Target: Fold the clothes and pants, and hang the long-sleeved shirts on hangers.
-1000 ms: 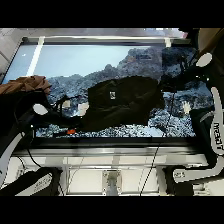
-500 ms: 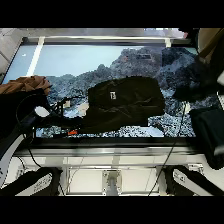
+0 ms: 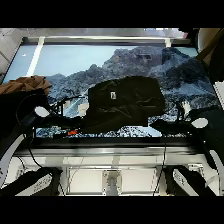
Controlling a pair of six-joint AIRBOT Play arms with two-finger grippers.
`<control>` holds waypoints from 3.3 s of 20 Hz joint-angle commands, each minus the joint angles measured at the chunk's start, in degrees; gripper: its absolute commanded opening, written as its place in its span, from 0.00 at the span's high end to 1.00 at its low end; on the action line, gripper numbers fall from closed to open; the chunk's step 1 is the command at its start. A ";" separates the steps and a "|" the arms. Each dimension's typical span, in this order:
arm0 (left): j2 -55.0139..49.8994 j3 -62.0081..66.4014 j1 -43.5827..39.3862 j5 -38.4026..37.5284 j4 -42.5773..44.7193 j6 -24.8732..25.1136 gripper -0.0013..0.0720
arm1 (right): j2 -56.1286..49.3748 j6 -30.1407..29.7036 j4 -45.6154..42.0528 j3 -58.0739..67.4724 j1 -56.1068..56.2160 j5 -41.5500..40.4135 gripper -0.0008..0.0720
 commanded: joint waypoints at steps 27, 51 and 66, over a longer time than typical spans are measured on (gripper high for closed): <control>0.46 0.85 1.18 -0.55 1.38 0.00 0.95 | -20.65 -18.14 17.81 7.13 0.09 3.39 0.98; 10.01 69.37 4.81 -10.51 7.78 -4.15 0.95 | -6.60 9.86 9.31 94.71 0.11 21.40 0.99; -39.06 69.37 4.76 7.96 9.94 -4.52 0.95 | -52.33 0.98 8.07 87.69 12.68 10.32 0.99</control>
